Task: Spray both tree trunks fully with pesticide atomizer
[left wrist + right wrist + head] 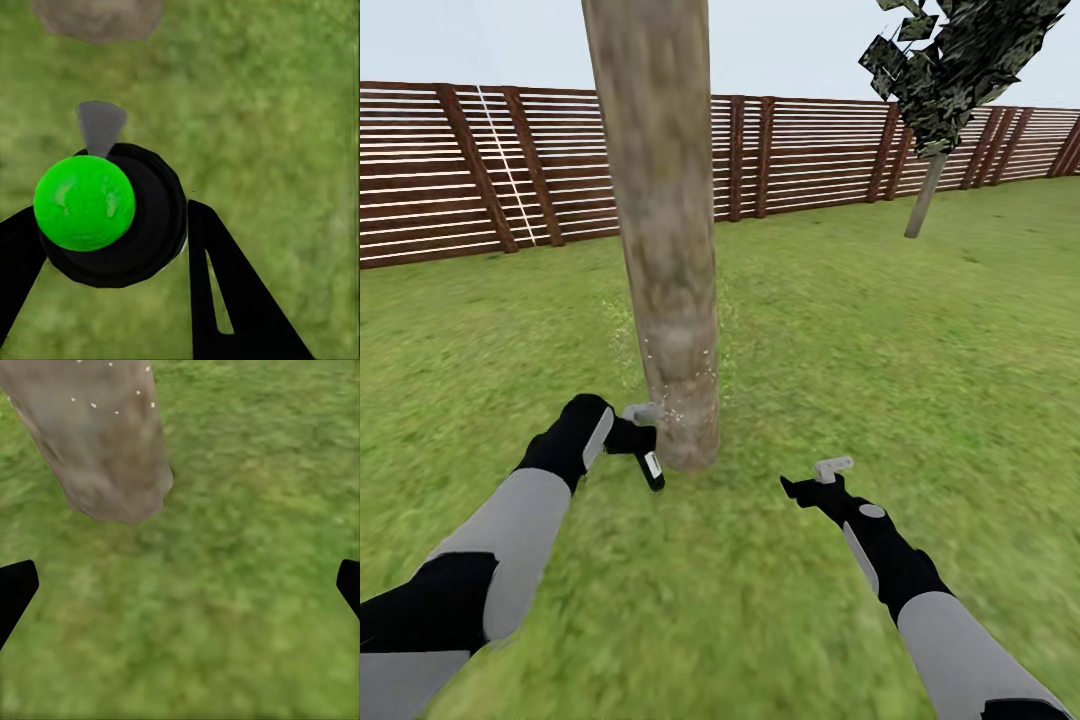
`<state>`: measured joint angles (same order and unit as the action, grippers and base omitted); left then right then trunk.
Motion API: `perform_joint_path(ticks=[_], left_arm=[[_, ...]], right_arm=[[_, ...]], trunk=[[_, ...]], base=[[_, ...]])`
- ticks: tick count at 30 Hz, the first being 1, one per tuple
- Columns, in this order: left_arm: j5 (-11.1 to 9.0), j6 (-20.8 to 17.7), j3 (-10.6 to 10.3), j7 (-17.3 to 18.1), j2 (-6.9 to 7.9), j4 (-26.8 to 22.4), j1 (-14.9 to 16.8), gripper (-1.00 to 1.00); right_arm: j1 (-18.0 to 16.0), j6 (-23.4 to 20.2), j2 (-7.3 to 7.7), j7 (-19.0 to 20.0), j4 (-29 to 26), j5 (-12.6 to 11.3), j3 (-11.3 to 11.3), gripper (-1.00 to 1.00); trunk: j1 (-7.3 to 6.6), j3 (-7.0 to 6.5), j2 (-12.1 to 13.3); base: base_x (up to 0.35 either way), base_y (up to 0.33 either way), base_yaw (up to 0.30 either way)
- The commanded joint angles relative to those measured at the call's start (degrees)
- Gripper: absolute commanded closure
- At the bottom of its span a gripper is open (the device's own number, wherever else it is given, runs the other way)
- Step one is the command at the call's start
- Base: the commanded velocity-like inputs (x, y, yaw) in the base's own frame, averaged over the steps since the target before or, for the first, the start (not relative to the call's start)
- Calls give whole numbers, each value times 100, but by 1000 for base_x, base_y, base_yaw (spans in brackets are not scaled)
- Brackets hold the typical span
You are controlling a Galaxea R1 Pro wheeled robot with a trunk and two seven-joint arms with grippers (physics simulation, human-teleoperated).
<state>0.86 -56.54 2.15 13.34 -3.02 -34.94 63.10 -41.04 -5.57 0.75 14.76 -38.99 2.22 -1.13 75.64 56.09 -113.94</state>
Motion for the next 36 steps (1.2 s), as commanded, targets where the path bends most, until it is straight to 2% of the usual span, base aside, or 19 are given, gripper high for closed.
perform_joint_path(ticks=[1, 4, 5, 7, 10, 12, 16, 23, 24, 25, 26, 29, 36], left_arm=[[16, -71, 25, 11, -7, 11, 145, 100], [1, -180, 23, 15, -14, 224, 446, 100], [-3, -194, 27, 17, -14, 548, 658, 100], [-10, -209, 45, 19, -49, 1839, 1643, 100], [14, -209, 25, 20, -125, 2018, 1953, 100], [24, -216, 15, 14, -138, 2097, 2165, 100], [28, -210, 14, 18, -138, 2109, 2220, 100], [40, -209, 14, 20, -148, 2023, 2278, 100], [45, -209, 14, 20, -142, 2027, 2347, 100], [46, -210, 20, 16, -81, 2106, 2745, 100], [46, -215, 22, 12, -74, 2141, 2911, 100], [46, -217, 18, 11, -75, 2317, 3153, 100], [54, -209, -12, -8, 72, 2465, 3072, 100]], right_arm=[[-1, -30, 4, 9, -12, 24, -10, -100], [-1, -28, 4, 9, -7, 24, -9, -100], [-1, -30, 4, 9, -9, 24, -5, -100], [-1, -31, 10, 9, -10, 22, -1, -100], [-1, -32, 62, 9, -12, 16, 50, -100], [-1, -32, 112, 9, -12, 15, 203, -100], [-1, -32, 118, 13, -20, 15, 226, -100], [-1, -32, 118, 11, -21, 15, 226, -100], [-1, -30, 118, 13, -21, 15, 227, -100], [-1, -30, 118, 13, -21, 15, 223, -100], [-1, -31, 118, 12, -21, 15, 226, -100], [-1, -32, 118, 17, -25, 15, 226, -100], [-1, -32, 118, 18, -30, 15, 225, -100]], trunk=[[0, 6, -2], [0, 6, -2], [0, 6, -2], [0, 6, -2], [0, 6, -2], [0, 6, -2], [0, 6, -2], [0, 6, -2], [0, 6, -2], [0, 6, -2], [0, 6, -2], [0, 6, -2], [0, 6, -2]], base=[[0, 0, 2], [0, 0, 0], [0, 0, 0], [0, 0, 0], [0, 0, 0], [0, 0, 0], [-26, 0, 0], [-265, 0, 0], [-26, 0, 0], [-3, 0, 0], [0, 0, 0], [0, 0, 0], [0, 0, 0]])
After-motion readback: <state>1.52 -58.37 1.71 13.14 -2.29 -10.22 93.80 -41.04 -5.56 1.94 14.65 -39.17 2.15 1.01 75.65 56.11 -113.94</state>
